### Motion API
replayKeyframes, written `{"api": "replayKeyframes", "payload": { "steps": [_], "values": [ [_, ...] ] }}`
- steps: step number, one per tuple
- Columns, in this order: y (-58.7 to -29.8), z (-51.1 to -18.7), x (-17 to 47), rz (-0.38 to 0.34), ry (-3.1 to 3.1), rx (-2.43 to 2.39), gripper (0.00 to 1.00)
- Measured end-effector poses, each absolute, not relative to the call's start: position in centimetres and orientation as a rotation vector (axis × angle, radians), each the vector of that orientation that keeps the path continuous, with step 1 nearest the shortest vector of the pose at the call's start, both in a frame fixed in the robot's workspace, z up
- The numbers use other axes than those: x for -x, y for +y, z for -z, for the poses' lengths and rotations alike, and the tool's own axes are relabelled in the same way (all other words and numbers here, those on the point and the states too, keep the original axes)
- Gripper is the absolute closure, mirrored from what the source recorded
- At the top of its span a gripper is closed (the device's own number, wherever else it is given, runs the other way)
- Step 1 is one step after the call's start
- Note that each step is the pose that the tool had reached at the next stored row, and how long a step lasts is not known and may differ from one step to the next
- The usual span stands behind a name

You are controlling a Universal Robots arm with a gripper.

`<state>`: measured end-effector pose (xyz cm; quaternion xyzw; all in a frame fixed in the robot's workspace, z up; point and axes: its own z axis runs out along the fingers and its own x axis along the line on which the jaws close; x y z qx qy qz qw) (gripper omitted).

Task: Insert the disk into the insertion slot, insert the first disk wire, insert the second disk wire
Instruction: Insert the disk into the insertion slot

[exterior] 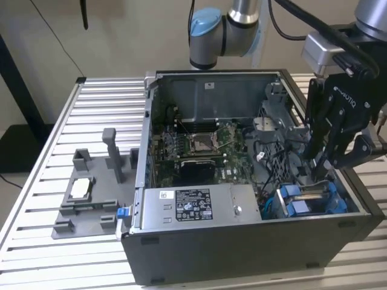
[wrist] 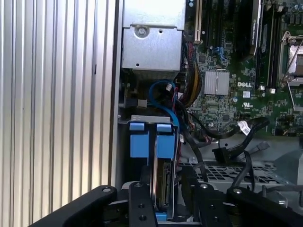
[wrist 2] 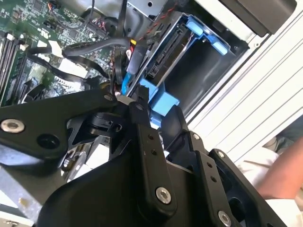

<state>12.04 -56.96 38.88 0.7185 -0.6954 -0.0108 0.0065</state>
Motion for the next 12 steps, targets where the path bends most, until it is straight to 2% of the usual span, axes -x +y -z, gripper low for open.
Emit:
{"api": "replayKeyframes", "payload": {
  "steps": [12],
  "values": [
    [-56.96,-39.44,-12.04,0.034,-2.176,-2.248,0.6]
  ]
}}
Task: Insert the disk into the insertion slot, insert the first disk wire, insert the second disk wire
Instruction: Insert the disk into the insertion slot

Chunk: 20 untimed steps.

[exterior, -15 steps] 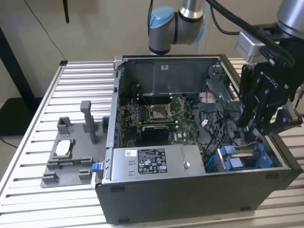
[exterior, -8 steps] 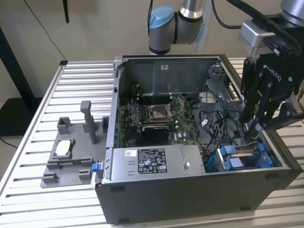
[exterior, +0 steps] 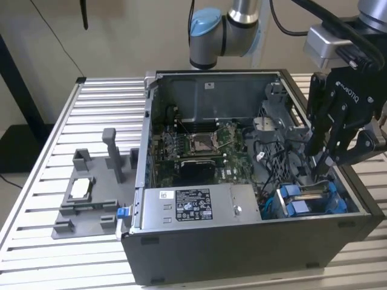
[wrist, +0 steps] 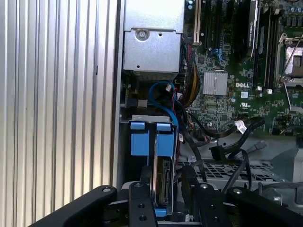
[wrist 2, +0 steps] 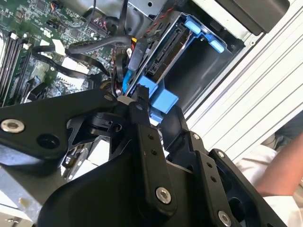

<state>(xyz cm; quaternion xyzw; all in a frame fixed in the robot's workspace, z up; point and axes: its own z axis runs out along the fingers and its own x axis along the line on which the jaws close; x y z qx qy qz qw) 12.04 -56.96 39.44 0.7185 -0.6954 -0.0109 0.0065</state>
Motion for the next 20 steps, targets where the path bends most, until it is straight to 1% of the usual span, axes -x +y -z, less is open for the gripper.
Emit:
{"api": "replayKeyframes", "payload": {
  "steps": [20],
  "values": [
    [-56.96,-39.48,-12.04,0.051,-2.168,-2.24,0.6]
  ]
}}
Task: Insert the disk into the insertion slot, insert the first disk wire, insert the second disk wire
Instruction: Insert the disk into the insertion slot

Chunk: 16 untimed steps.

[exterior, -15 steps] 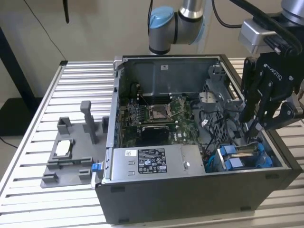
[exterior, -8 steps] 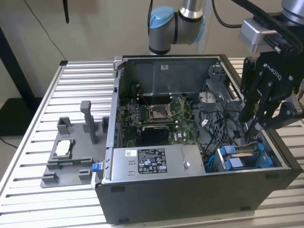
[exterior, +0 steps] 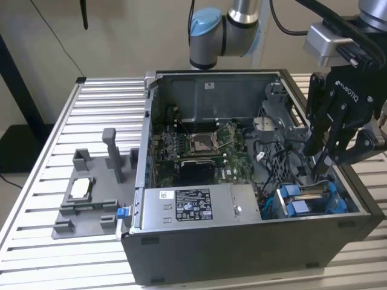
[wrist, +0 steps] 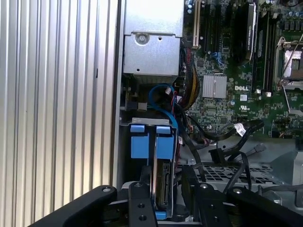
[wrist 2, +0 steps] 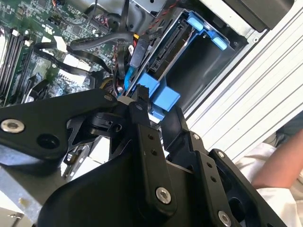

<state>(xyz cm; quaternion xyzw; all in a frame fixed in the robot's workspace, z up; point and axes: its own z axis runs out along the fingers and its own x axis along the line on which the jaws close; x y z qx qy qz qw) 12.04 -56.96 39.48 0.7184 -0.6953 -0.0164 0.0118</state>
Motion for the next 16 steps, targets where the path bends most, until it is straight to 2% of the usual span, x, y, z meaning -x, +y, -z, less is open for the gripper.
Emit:
{"api": "replayKeyframes", "payload": {
  "steps": [8,16],
  "values": [
    [-56.7,-39.5,-12.0,0.051,-2.182,-2.255,0.6],
    [-55.8,-39.5,-12.0,-0.031,-2.237,-2.318,0.6]
  ]
}}
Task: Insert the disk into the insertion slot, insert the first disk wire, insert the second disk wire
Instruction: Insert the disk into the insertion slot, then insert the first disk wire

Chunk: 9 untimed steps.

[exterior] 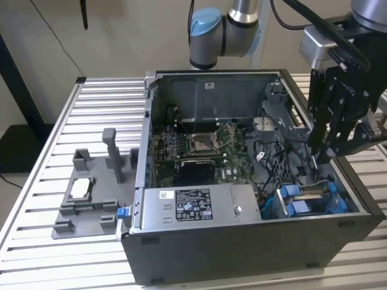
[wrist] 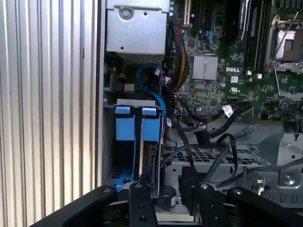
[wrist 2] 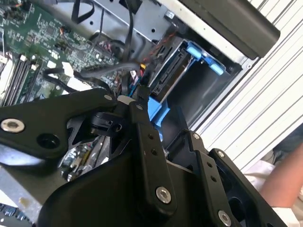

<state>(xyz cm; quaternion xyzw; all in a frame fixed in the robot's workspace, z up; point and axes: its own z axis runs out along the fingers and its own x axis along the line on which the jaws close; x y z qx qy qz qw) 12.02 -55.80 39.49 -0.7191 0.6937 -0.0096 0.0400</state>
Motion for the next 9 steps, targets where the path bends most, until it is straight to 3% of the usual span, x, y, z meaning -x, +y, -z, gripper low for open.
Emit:
{"api": "replayKeyframes", "payload": {
  "steps": [9],
  "values": [
    [-55.38,-39.0,-12.02,0.083,2.079,2.172,0.6]
  ]
}}
